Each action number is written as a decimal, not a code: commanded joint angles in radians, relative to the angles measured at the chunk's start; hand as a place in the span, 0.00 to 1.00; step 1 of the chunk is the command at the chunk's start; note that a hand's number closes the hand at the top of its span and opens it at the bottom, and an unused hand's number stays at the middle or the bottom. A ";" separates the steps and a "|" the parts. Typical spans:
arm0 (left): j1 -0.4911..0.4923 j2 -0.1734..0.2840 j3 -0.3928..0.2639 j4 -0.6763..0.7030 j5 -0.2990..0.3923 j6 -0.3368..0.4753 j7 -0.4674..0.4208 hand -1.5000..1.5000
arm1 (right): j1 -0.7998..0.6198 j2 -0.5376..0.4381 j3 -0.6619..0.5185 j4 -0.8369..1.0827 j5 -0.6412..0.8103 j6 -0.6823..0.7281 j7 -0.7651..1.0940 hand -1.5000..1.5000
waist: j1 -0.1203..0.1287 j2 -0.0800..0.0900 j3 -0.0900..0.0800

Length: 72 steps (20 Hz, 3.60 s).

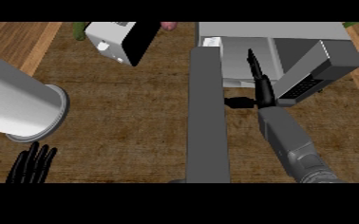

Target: Pick up the milk, place it into the microwave and close the microwave

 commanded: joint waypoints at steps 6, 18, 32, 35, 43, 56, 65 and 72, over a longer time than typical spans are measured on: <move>0.020 -0.006 -0.090 -0.058 -0.004 -0.061 0.046 0.00 | 0.149 0.043 0.018 -0.069 -0.026 0.275 -0.106 0.00 | -0.033 -0.015 -0.002; -0.127 -0.057 -0.287 -0.005 -0.232 -0.014 0.098 1.00 | 0.422 -0.022 0.058 -0.379 -0.095 0.473 -0.048 0.00 | -0.062 -0.020 -0.004; -0.534 -0.058 -0.433 0.296 -0.372 0.209 0.200 1.00 | 0.736 -0.130 0.023 -0.864 -0.334 0.629 0.166 0.00 | -0.057 -0.014 -0.003; -0.615 -0.058 -0.537 0.364 -0.369 0.287 0.212 1.00 | 0.762 -0.167 0.020 -0.964 -0.346 0.601 0.239 0.00 | -0.055 -0.014 -0.003; -0.907 -0.058 -0.780 0.647 -0.301 0.516 0.246 1.00 | 0.797 -0.208 0.016 -1.043 -0.366 0.645 0.222 0.00 | -0.062 -0.011 -0.003; -1.177 -0.058 -1.086 0.924 0.077 0.719 0.325 0.00 | 0.703 -0.262 0.051 -1.221 -0.502 0.745 0.409 0.00 | -0.165 0.008 -0.005; -1.289 -0.058 -0.983 0.925 0.260 0.783 0.138 1.00 | 0.644 -0.275 0.099 -1.300 -0.564 0.803 0.472 0.00 | -0.255 0.032 -0.010; -1.390 -0.058 -0.968 0.984 0.337 0.830 0.138 1.00 | 0.604 -0.311 0.103 -1.345 -0.603 0.834 0.508 0.00 | -0.333 0.041 -0.008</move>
